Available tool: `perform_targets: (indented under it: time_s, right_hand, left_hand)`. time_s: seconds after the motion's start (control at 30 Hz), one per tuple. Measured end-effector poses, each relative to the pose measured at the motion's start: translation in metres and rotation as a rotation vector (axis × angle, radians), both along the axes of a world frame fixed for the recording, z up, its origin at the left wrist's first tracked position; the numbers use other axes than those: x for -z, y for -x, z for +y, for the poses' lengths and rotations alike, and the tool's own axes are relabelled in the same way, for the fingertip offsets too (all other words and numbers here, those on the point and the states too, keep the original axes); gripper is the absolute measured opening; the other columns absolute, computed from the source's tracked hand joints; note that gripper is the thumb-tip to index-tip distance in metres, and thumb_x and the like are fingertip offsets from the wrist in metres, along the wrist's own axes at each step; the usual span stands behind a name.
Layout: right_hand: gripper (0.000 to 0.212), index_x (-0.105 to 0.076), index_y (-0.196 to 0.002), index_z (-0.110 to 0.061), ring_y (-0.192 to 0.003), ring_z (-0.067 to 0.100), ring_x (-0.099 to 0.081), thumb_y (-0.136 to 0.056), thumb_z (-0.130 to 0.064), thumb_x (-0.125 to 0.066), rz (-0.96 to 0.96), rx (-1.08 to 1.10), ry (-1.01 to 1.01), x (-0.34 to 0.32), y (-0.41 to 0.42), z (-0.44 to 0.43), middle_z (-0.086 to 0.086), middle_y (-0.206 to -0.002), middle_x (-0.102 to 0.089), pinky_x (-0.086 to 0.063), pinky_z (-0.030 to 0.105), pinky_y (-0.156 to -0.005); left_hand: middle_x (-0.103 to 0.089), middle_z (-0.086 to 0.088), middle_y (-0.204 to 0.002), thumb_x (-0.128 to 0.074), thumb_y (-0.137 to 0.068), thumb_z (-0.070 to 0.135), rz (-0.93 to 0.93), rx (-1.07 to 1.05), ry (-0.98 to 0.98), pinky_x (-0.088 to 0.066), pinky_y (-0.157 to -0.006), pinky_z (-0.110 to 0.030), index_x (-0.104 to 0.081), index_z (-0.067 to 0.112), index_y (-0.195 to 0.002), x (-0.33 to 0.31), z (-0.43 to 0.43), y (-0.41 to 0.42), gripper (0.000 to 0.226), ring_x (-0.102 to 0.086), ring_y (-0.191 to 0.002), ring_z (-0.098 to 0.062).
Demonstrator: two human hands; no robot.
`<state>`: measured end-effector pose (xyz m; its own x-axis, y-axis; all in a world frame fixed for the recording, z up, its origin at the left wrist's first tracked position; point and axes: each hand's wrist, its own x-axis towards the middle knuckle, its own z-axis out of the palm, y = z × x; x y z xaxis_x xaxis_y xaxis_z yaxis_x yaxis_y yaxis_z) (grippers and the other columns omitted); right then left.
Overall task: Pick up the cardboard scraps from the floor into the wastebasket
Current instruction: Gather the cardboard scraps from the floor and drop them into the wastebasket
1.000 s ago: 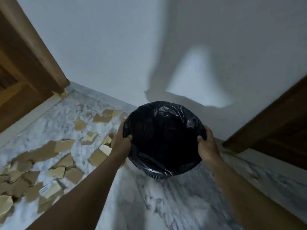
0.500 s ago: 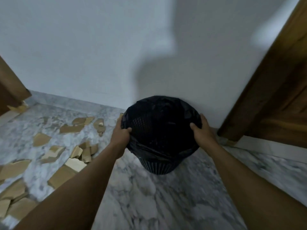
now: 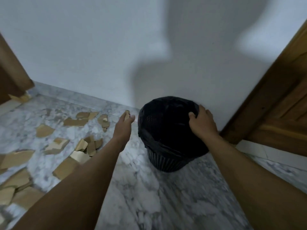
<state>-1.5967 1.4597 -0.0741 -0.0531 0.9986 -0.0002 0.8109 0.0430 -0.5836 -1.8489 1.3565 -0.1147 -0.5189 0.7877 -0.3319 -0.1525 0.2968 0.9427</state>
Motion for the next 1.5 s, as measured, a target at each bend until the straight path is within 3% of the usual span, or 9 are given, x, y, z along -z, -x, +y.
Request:
perform_targets:
  time_s: [0.1, 0.27, 0.43, 0.57, 0.7, 0.87, 1.03, 1.23, 1.5]
  right_hand:
    - [0.062, -0.022, -0.159, -0.014, -0.154, 0.033, -0.011, -0.106, -0.042, -0.037, -0.08, -0.065, -0.083, -0.02, 0.049, -0.014, 0.015, -0.166, -0.018, -0.008, 0.056, -0.123]
    - [0.058, -0.028, -0.157, -0.011, -0.15, 0.033, -0.023, -0.106, -0.035, -0.04, -0.056, -0.276, -0.136, -0.031, 0.149, -0.049, 0.015, -0.163, -0.024, -0.023, 0.049, -0.121]
    - [0.056, -0.033, -0.155, -0.011, -0.146, 0.03, -0.031, -0.103, -0.028, -0.043, -0.05, -0.441, -0.118, 0.012, 0.237, -0.069, 0.015, -0.16, -0.031, -0.033, 0.045, -0.116]
    - [0.051, -0.042, -0.147, -0.007, -0.136, 0.034, -0.043, -0.102, -0.032, -0.044, -0.089, -0.471, -0.056, 0.082, 0.293, -0.052, 0.016, -0.15, -0.042, -0.039, 0.042, -0.109]
    - [0.066, -0.052, -0.136, -0.006, -0.133, 0.037, -0.044, -0.094, -0.052, -0.029, -0.171, -0.462, -0.007, 0.161, 0.33, -0.005, 0.02, -0.147, -0.039, -0.038, 0.048, -0.109]
    - [0.093, -0.035, -0.152, -0.01, -0.146, 0.045, -0.024, -0.082, -0.069, -0.016, -0.261, -0.405, -0.016, 0.238, 0.357, 0.055, 0.022, -0.161, -0.023, -0.023, 0.066, -0.115]
    - [0.079, -0.009, -0.16, -0.021, -0.151, 0.042, -0.016, -0.098, -0.069, -0.017, -0.367, -0.457, 0.059, 0.268, 0.395, 0.051, 0.021, -0.164, -0.02, -0.009, 0.063, -0.118]
    - [0.058, -0.052, -0.127, -0.006, -0.119, 0.042, -0.046, -0.097, -0.055, -0.044, -0.317, -0.383, -0.442, 0.27, 0.431, 0.06, 0.027, -0.13, -0.05, -0.041, 0.052, -0.093]
    - [0.068, -0.008, -0.162, -0.023, -0.15, 0.04, -0.017, -0.103, -0.054, -0.018, -0.389, -0.412, -0.104, 0.305, 0.464, 0.055, 0.024, -0.164, -0.019, -0.01, 0.059, -0.12]
  left_hand:
    - [-0.037, -0.006, -0.161, -0.047, -0.103, 0.045, 0.198, -0.067, 0.051, -0.032, -0.117, -0.05, -0.036, 0.028, -0.156, -0.003, -0.029, 0.037, 0.056, -0.036, -0.146, -0.03]
    - [-0.04, -0.011, -0.159, -0.044, -0.104, 0.048, 0.416, -0.1, 0.213, -0.033, -0.112, -0.043, -0.034, 0.028, -0.157, 0.019, -0.099, 0.119, 0.057, -0.038, -0.144, -0.033]
    - [-0.023, -0.01, -0.166, -0.04, -0.096, 0.068, 0.68, -0.054, 0.446, -0.013, -0.119, -0.06, -0.023, 0.036, -0.159, 0.083, -0.157, 0.18, 0.073, -0.01, -0.154, -0.038]
    - [0.001, 0.0, -0.171, 0.004, -0.067, 0.097, 0.906, 0.091, 0.682, 0.001, -0.113, -0.076, -0.018, 0.056, -0.154, 0.161, -0.166, 0.202, 0.098, 0.011, -0.153, -0.044]
    - [0.002, -0.005, -0.17, 0.0, -0.066, 0.1, 0.921, 0.023, 0.741, -0.002, -0.11, -0.078, -0.001, 0.057, -0.154, 0.219, -0.164, 0.205, 0.098, 0.006, -0.151, -0.049]
    - [-0.023, -0.009, -0.167, -0.008, -0.08, 0.086, 0.975, -0.15, 0.737, 0.003, -0.111, -0.075, -0.03, 0.043, -0.156, 0.26, -0.161, 0.207, 0.089, -0.006, -0.152, -0.048]
    - [-0.028, -0.01, -0.165, -0.015, -0.087, 0.069, 1.103, -0.154, 0.723, 0.003, -0.116, -0.071, -0.046, 0.016, -0.149, 0.267, -0.148, 0.231, 0.087, -0.007, -0.155, -0.038]
    - [-0.031, -0.007, -0.164, -0.02, -0.088, 0.068, 1.065, -0.278, 0.653, 0.002, -0.118, -0.068, -0.035, 0.02, -0.153, 0.265, -0.143, 0.244, 0.082, -0.009, -0.156, -0.03]
    - [-0.007, -0.001, -0.171, -0.008, -0.085, 0.079, 1.047, -0.215, 0.69, 0.002, -0.12, -0.061, 0.0, 0.043, -0.16, 0.265, -0.137, 0.25, 0.083, 0.0, -0.157, -0.025]
